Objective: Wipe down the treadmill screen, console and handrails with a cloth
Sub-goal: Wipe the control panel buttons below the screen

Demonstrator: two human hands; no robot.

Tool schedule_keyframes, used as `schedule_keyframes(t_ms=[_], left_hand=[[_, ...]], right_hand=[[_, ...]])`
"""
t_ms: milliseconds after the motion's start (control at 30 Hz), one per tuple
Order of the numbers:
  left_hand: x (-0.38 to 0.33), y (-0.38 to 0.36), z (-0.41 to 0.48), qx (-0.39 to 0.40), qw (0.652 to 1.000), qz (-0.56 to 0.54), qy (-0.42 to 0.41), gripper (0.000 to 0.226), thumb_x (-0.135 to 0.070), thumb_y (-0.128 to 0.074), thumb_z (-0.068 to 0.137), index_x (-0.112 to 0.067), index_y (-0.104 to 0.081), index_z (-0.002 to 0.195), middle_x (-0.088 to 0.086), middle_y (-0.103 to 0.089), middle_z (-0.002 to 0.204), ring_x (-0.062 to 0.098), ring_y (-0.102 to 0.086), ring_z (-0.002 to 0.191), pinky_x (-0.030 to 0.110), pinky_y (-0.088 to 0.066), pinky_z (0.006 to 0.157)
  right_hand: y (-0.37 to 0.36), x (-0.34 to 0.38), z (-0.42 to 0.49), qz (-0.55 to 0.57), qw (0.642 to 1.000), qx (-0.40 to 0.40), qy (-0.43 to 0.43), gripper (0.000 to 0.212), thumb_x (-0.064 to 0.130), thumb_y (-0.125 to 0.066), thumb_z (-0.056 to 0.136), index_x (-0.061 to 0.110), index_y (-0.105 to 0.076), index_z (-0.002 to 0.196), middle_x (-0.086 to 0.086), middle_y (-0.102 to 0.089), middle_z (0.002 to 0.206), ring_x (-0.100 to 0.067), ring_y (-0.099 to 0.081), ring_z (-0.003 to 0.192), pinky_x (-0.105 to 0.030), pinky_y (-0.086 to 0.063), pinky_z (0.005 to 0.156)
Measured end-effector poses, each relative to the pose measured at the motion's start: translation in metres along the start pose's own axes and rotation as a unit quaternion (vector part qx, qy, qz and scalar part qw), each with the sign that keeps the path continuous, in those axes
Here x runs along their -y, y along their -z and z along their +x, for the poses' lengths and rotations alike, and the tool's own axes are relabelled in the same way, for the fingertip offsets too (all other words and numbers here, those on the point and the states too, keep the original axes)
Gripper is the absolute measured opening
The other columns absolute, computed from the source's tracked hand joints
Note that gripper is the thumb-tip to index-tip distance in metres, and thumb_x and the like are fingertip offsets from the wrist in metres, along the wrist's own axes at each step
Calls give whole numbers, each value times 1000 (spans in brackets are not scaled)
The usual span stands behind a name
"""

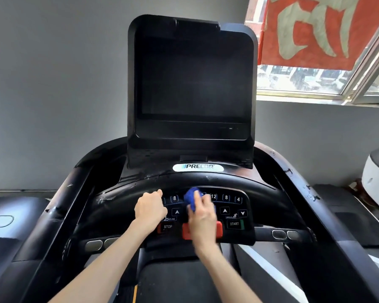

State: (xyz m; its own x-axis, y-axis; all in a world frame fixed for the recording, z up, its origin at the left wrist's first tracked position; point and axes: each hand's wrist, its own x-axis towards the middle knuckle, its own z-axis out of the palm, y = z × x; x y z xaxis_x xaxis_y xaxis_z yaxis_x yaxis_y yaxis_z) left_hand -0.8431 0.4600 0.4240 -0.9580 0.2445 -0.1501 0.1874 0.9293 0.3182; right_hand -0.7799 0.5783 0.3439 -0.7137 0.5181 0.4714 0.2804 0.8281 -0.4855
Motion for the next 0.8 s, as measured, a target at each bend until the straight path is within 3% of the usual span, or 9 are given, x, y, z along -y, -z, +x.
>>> schedule_keyframes(t_ms=[100, 167, 267, 333, 433, 533, 667, 733, 800], left_hand=[[0, -2, 1, -20, 999, 33, -12, 48, -5, -52, 83, -16, -52, 131, 12, -62, 113, 30, -59, 108, 33, -49, 82], [3, -2, 3, -14, 999, 34, -20, 54, -3, -50, 83, -19, -48, 135, 12, -62, 113, 30, -58, 108, 33, -49, 82], [10, -3, 7, 1, 1000, 0, -27, 69, 0, -50, 79, -25, -41, 142, 10, -65, 112, 29, -57, 110, 31, -48, 84], [15, 0, 10, 13, 999, -38, -14, 72, 0, -49, 78, -26, -37, 145, 8, -63, 122, 27, -52, 119, 28, -44, 91], [25, 4, 13, 29, 995, -96, -1, 72, 1, -46, 79, -27, -36, 145, 0, -56, 136, 20, -45, 131, 27, -38, 103], [35, 4, 6, 25, 991, -129, -8, 73, 4, -44, 76, -27, -41, 143, -6, -55, 135, 13, -47, 130, 27, -39, 105], [51, -5, 7, 36, 974, -222, -35, 74, 14, -38, 72, -20, -47, 138, -2, -54, 136, 8, -51, 125, 23, -36, 109], [62, -7, 12, 57, 958, -278, -42, 76, 20, -30, 71, -12, -48, 137, 7, -53, 137, 15, -53, 125, 26, -36, 110], [73, -7, 15, 44, 960, -273, -38, 73, 21, -29, 71, -9, -53, 133, 9, -57, 132, 17, -55, 122, 25, -36, 109]], right_hand=[[-12, 17, -14, -54, 991, 25, 117, 65, 15, -83, 54, 12, -63, 116, -4, -61, 98, -17, -57, 72, -22, -44, 70], [-3, -7, -6, -91, 986, 16, 139, 66, 17, -83, 57, 14, -60, 119, -2, -58, 97, -18, -56, 73, -24, -48, 67], [29, -57, 9, -106, 994, -23, 9, 57, 15, -82, 65, 12, -61, 118, -7, -58, 93, -24, -55, 66, -33, -51, 56], [42, -72, 18, -102, 991, -40, -77, 53, 9, -81, 65, 7, -63, 115, -13, -58, 92, -30, -55, 60, -35, -50, 52], [30, -49, 21, -81, 987, -48, -127, 52, 2, -80, 64, 3, -64, 114, -18, -58, 95, -34, -54, 63, -37, -51, 56], [1, -2, 9, -41, 999, -14, -34, 60, 3, -81, 58, 10, -64, 115, -12, -60, 97, -26, -54, 66, -33, -51, 59], [-15, 33, -7, -72, 969, 53, 228, 62, 11, -79, 55, 18, -63, 115, -2, -57, 99, -19, -55, 69, -25, -51, 57], [-3, 18, 4, -76, 969, 62, 225, 61, 15, -80, 57, 21, -60, 115, 0, -56, 96, -20, -55, 71, -27, -51, 55], [12, -5, 20, -48, 994, 39, 90, 58, 11, -81, 61, 20, -61, 115, -3, -56, 94, -23, -54, 70, -31, -49, 54]])
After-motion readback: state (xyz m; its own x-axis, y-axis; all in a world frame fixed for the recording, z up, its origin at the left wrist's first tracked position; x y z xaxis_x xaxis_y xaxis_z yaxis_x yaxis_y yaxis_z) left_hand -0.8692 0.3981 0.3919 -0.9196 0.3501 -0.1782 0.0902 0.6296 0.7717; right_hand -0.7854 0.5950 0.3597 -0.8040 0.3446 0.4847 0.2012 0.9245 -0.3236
